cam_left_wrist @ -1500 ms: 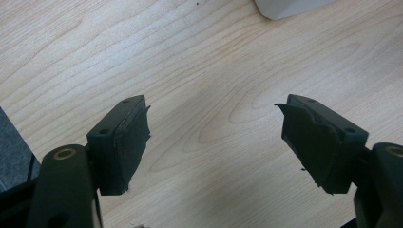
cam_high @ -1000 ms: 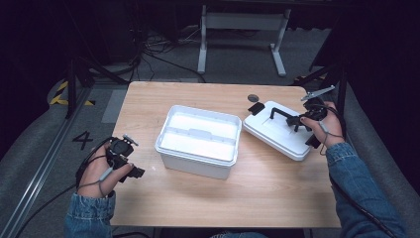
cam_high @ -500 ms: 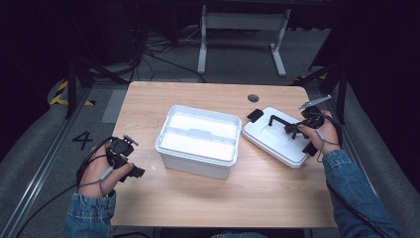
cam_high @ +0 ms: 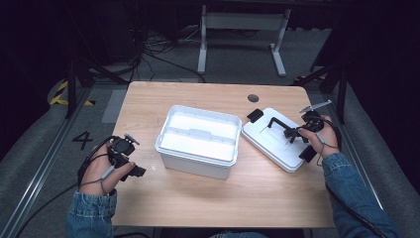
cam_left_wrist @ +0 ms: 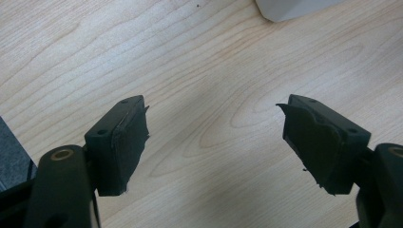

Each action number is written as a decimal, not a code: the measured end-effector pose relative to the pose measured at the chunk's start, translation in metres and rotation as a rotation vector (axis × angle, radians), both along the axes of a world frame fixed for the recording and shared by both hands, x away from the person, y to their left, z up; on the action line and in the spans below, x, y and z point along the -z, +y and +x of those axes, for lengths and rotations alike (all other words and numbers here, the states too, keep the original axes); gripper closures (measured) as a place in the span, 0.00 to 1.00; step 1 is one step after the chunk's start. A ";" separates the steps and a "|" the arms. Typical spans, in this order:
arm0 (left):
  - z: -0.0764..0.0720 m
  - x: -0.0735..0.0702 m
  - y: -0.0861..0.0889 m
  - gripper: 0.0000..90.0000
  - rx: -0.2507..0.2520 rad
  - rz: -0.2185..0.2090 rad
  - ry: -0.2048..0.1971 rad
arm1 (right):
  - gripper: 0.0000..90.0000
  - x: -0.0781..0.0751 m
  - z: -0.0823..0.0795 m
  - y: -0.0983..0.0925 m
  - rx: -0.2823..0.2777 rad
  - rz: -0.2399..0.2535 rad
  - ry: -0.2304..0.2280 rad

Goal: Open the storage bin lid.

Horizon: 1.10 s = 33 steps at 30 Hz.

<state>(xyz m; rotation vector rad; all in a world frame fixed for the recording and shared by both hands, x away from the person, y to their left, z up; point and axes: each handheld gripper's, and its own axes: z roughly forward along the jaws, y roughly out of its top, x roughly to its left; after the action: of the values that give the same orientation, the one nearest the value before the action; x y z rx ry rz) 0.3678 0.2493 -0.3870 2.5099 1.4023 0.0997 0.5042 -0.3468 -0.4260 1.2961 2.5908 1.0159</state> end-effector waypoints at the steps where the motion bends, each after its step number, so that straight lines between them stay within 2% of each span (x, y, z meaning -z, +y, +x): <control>1: 0.000 0.000 0.000 0.27 -0.001 -0.001 0.000 | 0.94 0.001 0.000 0.000 0.001 -0.005 0.000; 6: 0.000 0.000 0.000 0.27 -0.005 -0.004 -0.001 | 0.93 0.006 0.001 -0.002 0.015 -0.028 0.014; 8: 0.001 0.001 0.000 0.27 0.002 0.000 -0.006 | 0.90 0.007 0.001 -0.004 0.032 -0.021 0.018; 10: 0.002 0.001 -0.001 0.27 0.011 0.011 -0.005 | 0.83 0.005 0.001 -0.006 0.049 -0.020 0.011; 12: 0.002 0.001 -0.003 0.27 -0.007 -0.006 0.007 | 0.72 0.003 0.001 -0.008 0.055 -0.019 -0.009; 13: 0.003 0.001 -0.003 0.27 0.008 -0.003 0.000 | 0.68 0.002 0.001 -0.008 0.060 -0.018 -0.019; 14: 0.003 0.001 -0.003 0.27 0.003 -0.003 0.004 | 0.64 0.000 0.001 -0.010 0.065 -0.016 -0.034; 18: 0.004 0.000 -0.004 0.27 0.007 -0.001 0.001 | 0.56 -0.007 -0.003 -0.012 0.073 -0.015 -0.068; 21: 0.004 0.000 -0.006 0.27 0.005 -0.005 0.003 | 0.54 -0.014 -0.009 -0.011 0.067 -0.016 -0.093; 23: 0.005 0.001 -0.006 0.27 0.024 0.016 -0.004 | 0.54 -0.021 -0.014 -0.009 0.054 -0.024 -0.111; 26: 0.004 0.001 -0.006 0.27 0.003 0.001 0.005 | 0.53 -0.030 -0.021 -0.006 0.034 -0.021 -0.132; 29: 0.003 0.000 -0.006 0.27 0.017 0.009 -0.006 | 0.52 -0.038 -0.028 -0.001 0.015 -0.016 -0.146; 30: 0.003 0.001 -0.006 0.27 0.009 -0.001 0.002 | 0.52 -0.040 -0.031 0.001 0.005 -0.014 -0.151; 33: 0.004 0.000 -0.005 0.27 0.010 0.006 -0.004 | 0.52 -0.048 -0.039 0.008 -0.029 -0.012 -0.173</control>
<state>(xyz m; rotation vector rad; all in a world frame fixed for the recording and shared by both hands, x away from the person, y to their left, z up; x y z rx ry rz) 0.3720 0.2445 -0.3869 2.5200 1.3902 0.1073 0.4650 -0.3386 -0.3776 1.1171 2.4897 1.0638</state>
